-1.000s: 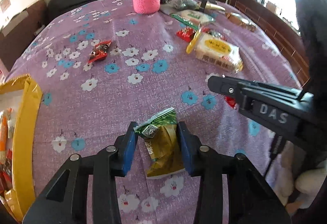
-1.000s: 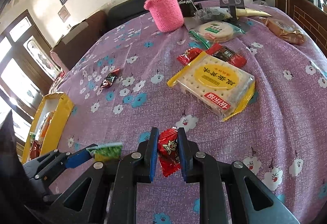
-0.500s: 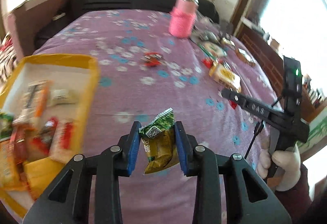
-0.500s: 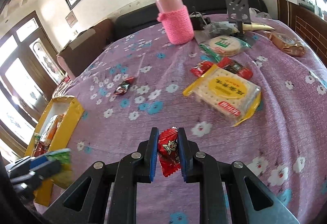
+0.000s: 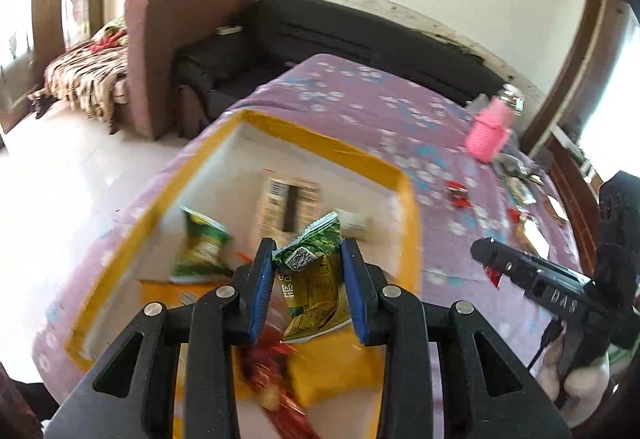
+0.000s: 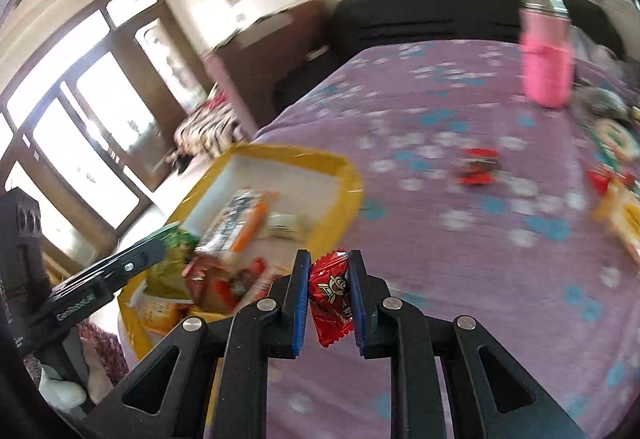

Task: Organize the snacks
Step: 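Carry both snacks into the white tray and open both tools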

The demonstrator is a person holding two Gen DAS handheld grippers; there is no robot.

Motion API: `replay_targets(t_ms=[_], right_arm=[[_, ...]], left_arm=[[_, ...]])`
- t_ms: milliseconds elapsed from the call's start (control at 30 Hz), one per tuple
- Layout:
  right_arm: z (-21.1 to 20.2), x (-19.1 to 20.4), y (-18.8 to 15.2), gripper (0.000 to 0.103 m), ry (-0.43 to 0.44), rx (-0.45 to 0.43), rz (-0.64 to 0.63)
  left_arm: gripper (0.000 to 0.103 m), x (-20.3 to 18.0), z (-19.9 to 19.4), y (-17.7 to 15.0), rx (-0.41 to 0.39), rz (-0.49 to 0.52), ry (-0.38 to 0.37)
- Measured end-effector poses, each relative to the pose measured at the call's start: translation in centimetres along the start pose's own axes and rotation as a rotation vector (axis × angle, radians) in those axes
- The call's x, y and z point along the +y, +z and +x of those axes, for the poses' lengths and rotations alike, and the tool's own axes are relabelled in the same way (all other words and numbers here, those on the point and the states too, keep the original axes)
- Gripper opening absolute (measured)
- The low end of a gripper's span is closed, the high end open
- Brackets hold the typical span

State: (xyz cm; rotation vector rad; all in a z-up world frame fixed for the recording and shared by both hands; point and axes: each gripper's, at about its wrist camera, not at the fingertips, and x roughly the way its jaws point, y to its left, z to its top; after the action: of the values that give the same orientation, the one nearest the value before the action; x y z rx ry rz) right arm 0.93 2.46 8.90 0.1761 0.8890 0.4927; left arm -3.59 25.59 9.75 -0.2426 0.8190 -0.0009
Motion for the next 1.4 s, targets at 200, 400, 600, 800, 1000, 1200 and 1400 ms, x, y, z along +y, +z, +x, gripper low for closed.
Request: replay_targets(t_ms=[200, 400, 600, 800, 1000, 1200, 1400], right_arm=[[6.8, 4.0, 1.6, 0.018, -0.018, 0.086, -0.032], [10.6, 4.6, 2.1, 0.018, -0.049, 0.129, -0.024], [11.3, 5.5, 1.9, 0.027, -0.056, 0.123, -0.071], [8.9, 6.4, 1.6, 0.045, -0.044, 0.054, -0.111], [3.5, 6.5, -0.9, 0.048, -0.055, -0.04, -0.136], [-1.5, 5.1, -5.0, 0.056, -0.073, -0.11, -0.112], [-4.5, 3.6, -8.5, 0.059, -0.094, -0.136, -0.05]], left_arm=[[0.031, 1.9, 3.3, 2.2, 0.035, 0.0, 0.056], [0.031, 3.5, 5.6, 2.8, 0.075, -0.02, 0.064], [0.037, 3.7, 6.1, 2.7, 0.077, -0.024, 0.088], [0.052, 2.7, 3.3, 2.0, 0.011, -0.004, 0.157], [0.081, 0.3, -2.7, -0.3, -0.141, 0.021, 0.311], [0.084, -2.9, -6.1, -4.2, -0.193, 0.092, 0.372], [0.084, -5.6, -7.0, -7.0, -0.187, 0.162, 0.373]])
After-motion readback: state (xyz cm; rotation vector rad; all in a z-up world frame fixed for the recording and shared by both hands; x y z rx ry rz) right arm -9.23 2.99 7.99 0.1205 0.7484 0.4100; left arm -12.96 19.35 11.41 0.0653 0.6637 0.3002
